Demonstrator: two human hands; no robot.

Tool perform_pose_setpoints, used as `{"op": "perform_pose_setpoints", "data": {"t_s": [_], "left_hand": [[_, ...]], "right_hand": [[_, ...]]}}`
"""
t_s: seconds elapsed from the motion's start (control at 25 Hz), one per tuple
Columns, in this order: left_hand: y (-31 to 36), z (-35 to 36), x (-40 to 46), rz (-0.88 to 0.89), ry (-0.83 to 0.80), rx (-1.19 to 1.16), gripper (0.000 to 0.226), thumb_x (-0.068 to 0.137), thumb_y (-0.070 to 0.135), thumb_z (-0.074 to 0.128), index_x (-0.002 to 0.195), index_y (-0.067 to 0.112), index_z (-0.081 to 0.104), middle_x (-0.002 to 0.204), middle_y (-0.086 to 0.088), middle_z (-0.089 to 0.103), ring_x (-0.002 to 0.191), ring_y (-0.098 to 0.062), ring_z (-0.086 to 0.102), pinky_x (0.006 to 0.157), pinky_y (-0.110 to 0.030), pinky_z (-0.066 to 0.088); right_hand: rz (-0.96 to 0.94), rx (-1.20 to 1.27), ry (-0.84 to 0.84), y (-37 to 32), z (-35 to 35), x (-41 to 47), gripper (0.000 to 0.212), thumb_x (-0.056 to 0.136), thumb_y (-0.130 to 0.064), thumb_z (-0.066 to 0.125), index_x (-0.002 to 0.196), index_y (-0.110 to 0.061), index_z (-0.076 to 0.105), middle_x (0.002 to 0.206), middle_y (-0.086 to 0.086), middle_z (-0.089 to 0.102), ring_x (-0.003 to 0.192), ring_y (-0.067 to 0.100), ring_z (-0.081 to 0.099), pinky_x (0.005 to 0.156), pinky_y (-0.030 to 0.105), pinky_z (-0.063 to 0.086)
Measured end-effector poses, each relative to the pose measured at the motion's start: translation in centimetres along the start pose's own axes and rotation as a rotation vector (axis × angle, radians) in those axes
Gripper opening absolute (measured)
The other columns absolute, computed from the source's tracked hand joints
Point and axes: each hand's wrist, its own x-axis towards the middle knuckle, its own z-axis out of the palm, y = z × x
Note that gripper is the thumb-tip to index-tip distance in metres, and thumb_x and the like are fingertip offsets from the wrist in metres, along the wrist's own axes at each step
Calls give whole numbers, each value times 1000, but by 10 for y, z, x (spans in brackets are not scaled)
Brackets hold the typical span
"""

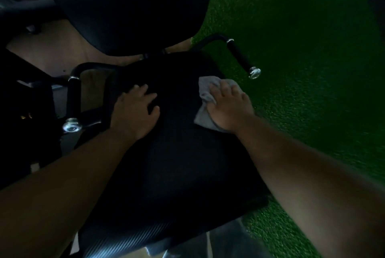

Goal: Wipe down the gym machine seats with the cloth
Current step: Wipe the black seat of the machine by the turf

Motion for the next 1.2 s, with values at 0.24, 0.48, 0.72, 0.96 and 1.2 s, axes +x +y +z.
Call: {"op": "perform_pose_setpoints", "data": {"t_s": [0.24,0.48,0.72,0.96,1.2], "left_hand": [[64,4,-129,-88,-184,82,74,95,66,22,158,32,5,167,3,-6,153,-17,-7,122,-42,4],[87,35,-168,-205,-17,124,78,88,64,5,159,30,7,167,1,1,153,-18,-3,123,-47,3],[85,44,-168,-238,83,121,67,96,58,29,157,33,20,166,5,14,153,-16,9,123,-45,9],[85,47,-167,-229,156,120,64,96,56,33,156,33,25,165,4,19,152,-16,13,123,-44,10],[83,48,-165,-212,185,124,63,97,54,35,155,31,28,165,2,21,152,-17,15,122,-46,12]], "right_hand": [[-260,-42,90,48,17,-108,75,91,-61,10,158,-27,17,167,-1,10,153,25,7,121,45,15],[28,78,65,77,14,-89,72,95,-56,25,155,-18,18,158,15,25,140,35,33,107,48,33],[-286,-113,261,96,46,-151,70,93,-59,17,155,-28,19,163,10,20,148,36,21,119,51,20],[43,253,239,106,34,-113,60,92,-59,23,138,-25,41,131,13,53,107,37,58,82,46,47],[-213,-74,416,66,60,-151,58,94,-54,24,143,-31,44,150,12,43,137,39,39,111,54,26]]}}
